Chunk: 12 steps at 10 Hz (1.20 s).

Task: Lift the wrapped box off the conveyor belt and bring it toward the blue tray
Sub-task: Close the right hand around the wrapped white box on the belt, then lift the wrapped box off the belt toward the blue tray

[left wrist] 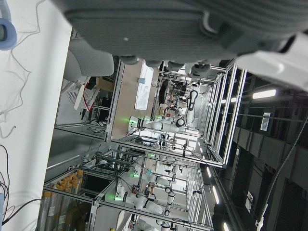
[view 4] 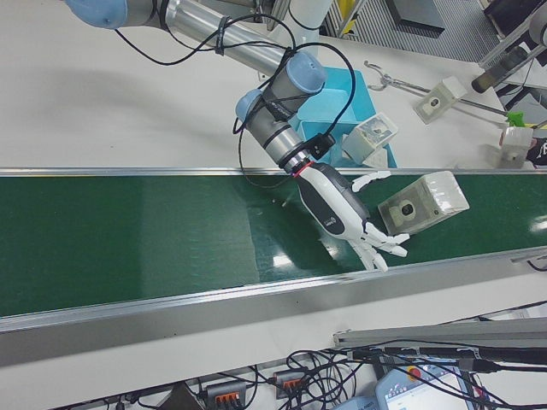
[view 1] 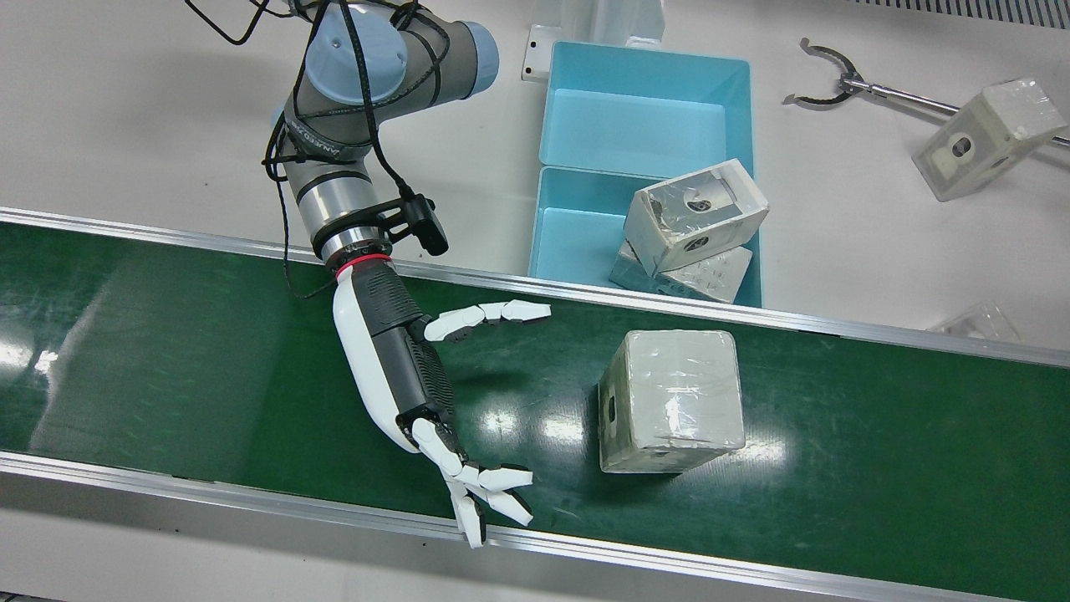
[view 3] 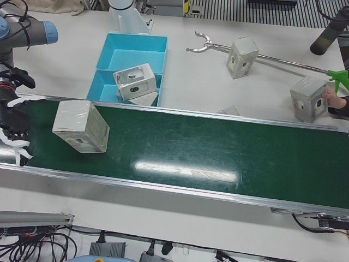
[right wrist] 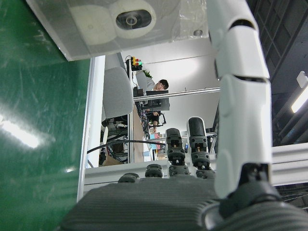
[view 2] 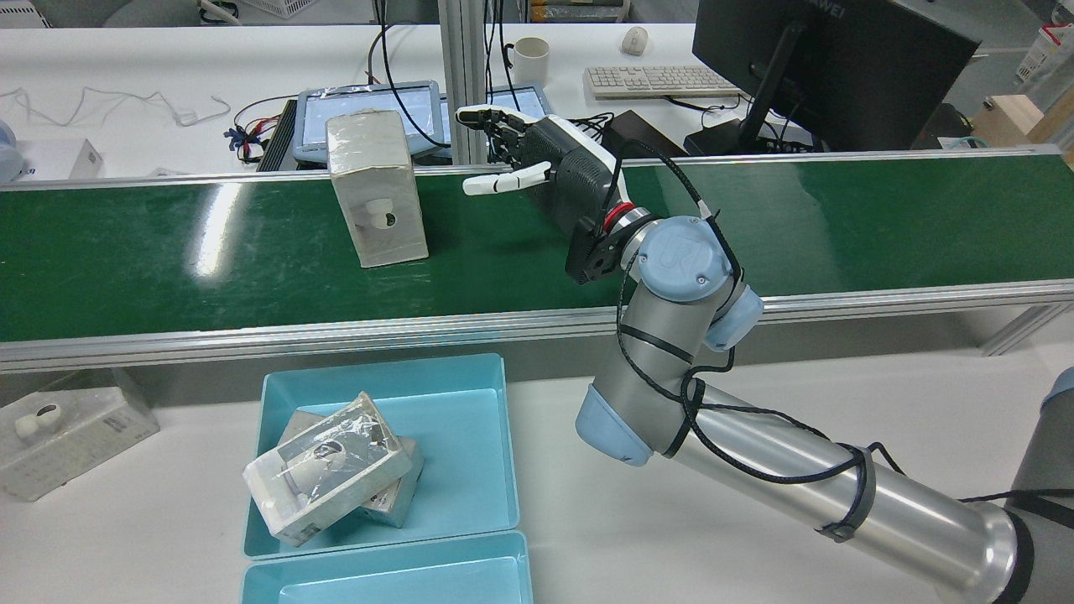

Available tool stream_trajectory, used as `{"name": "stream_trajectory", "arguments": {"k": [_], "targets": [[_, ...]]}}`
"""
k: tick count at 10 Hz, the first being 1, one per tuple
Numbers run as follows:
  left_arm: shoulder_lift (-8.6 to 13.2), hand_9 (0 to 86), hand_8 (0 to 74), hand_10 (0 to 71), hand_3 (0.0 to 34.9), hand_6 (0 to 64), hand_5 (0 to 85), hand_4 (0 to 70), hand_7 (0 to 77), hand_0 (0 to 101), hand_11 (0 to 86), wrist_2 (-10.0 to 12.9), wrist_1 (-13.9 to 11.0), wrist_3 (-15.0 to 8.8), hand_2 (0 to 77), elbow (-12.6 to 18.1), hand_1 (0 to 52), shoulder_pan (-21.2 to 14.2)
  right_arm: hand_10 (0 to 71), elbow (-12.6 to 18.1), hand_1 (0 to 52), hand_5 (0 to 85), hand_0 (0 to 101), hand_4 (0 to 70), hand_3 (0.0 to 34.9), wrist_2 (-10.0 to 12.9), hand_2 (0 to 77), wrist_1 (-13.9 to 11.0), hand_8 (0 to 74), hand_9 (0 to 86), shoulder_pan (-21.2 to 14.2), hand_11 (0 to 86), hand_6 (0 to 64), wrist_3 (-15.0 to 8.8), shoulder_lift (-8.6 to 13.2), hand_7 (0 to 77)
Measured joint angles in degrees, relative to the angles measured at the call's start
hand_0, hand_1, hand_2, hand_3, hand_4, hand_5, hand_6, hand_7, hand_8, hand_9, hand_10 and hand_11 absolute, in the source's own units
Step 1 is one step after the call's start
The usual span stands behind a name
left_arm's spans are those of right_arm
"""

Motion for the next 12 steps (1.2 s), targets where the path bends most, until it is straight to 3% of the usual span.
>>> {"name": "stream_trajectory", "arguments": {"k": [9, 11, 12], "targets": [[0.0, 0.0, 0.5, 0.5, 0.0, 0.5, 1.1, 0.0, 0.0, 0, 0.5, 0.0, 0.0, 0.0, 1.1, 0.0, 0.0, 0.0, 0.0, -1.58, 17.5, 26.7, 50, 12.5, 4.0, 0.2, 14.7, 0.08, 1.1, 4.9, -1.45, 1.1, 6.5, -0.41, 0.88, 8.2], [0.0, 0.0, 0.5, 0.0, 0.0, 0.5, 1.1, 0.0, 0.5, 0, 0.5, 0.0, 0.0, 0.0, 0.5, 0.0, 0.0, 0.0, 0.0, -2.01, 20.7, 39.3, 51, 14.2, 1.3, 0.54, 21.8, 0.08, 7.6, 12.0, -1.48, 1.1, 12.5, -0.42, 1.04, 16.9], [0.0, 0.5, 0.5, 0.5, 0.0, 0.5, 1.1, 0.0, 0.5, 0, 0.5, 0.0, 0.0, 0.0, 0.5, 0.0, 0.0, 0.0, 1.1, -1.98, 16.4, 45.3, 52, 15.8, 1.4, 1.42, 27.3, 0.06, 15.3, 17.5, -1.5, 1.1, 18.5, -0.42, 0.94, 23.5]]}}
